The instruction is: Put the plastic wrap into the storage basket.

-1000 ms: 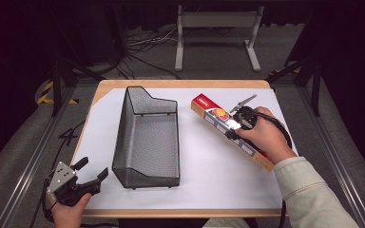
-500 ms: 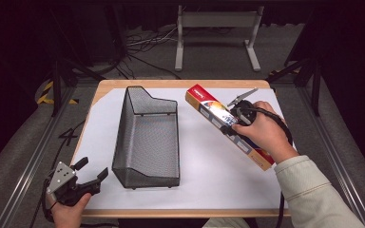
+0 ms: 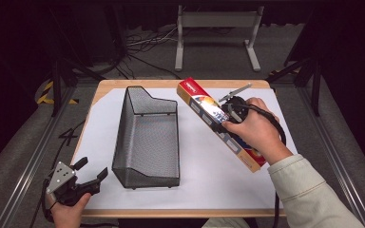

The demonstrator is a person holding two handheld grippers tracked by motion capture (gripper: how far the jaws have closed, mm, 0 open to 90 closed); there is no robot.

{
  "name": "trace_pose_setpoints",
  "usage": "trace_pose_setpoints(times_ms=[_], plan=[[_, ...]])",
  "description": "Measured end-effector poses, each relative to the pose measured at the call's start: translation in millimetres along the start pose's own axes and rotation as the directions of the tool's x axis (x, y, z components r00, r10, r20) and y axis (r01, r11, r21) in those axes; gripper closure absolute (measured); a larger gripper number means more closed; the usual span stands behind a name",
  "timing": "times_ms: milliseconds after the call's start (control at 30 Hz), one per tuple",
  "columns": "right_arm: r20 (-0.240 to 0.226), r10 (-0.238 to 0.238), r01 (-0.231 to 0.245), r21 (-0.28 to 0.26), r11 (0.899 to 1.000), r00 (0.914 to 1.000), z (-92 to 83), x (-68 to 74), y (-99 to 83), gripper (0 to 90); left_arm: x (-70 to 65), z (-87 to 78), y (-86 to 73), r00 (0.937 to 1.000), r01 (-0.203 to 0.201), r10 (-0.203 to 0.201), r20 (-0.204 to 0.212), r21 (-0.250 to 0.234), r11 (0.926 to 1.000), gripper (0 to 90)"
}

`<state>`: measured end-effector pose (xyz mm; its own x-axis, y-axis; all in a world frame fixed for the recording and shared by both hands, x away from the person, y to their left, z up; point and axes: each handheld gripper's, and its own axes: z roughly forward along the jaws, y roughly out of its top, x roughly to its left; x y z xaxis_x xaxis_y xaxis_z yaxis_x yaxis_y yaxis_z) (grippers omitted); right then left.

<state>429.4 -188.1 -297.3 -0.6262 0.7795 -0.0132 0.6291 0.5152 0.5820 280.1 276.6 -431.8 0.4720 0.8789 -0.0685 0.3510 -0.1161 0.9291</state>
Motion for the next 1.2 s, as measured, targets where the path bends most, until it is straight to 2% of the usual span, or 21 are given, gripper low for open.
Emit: trace_pose_setpoints(times_ms=[167,300,467,767,900,967,1100,1200], plan=[[-0.032,0.053,-0.053,-0.005,0.999,0.9981,-1.8,17.2,8.2,40.9,0.2,0.0,0.0,1.0000,0.000,0.000,0.000,0.000,1.0000,17.2],[-0.038,0.087,-0.088,-0.015,0.996,0.9954,-0.7,29.2,14.0,40.9,0.1,0.2,-0.1,1.0000,-0.001,0.001,0.001,0.002,1.0000,17.2],[-0.040,0.135,-0.134,0.026,0.991,0.9901,3.4,45.4,23.6,40.9,0.6,-0.5,0.1,1.0000,-0.005,0.005,0.000,0.000,1.0000,17.2],[-0.032,0.139,-0.138,0.020,0.990,0.9898,7.9,65.1,37.8,40.8,0.9,-0.3,-0.1,1.0000,-0.005,0.005,0.001,0.002,1.0000,17.3],[-0.027,0.174,-0.174,0.022,0.985,0.9843,11.2,72.5,43.5,40.7,0.4,-0.5,0.2,1.0000,-0.003,0.003,-0.001,0.001,1.0000,17.3],[-0.040,0.196,-0.195,0.024,0.981,0.9798,13.4,75.6,45.3,40.7,0.3,-0.6,0.4,0.9999,-0.009,0.009,-0.005,-0.002,1.0000,17.4],[-0.057,0.193,-0.192,0.023,0.981,0.9796,19.3,81.2,47.6,40.7,0.6,-0.6,0.3,1.0000,-0.008,0.008,-0.005,0.001,1.0000,17.5],[-0.051,0.198,-0.197,0.025,0.980,0.9789,24.9,87.9,49.9,40.7,0.8,-0.4,0.3,1.0000,-0.007,0.007,-0.006,0.002,1.0000,17.5]])
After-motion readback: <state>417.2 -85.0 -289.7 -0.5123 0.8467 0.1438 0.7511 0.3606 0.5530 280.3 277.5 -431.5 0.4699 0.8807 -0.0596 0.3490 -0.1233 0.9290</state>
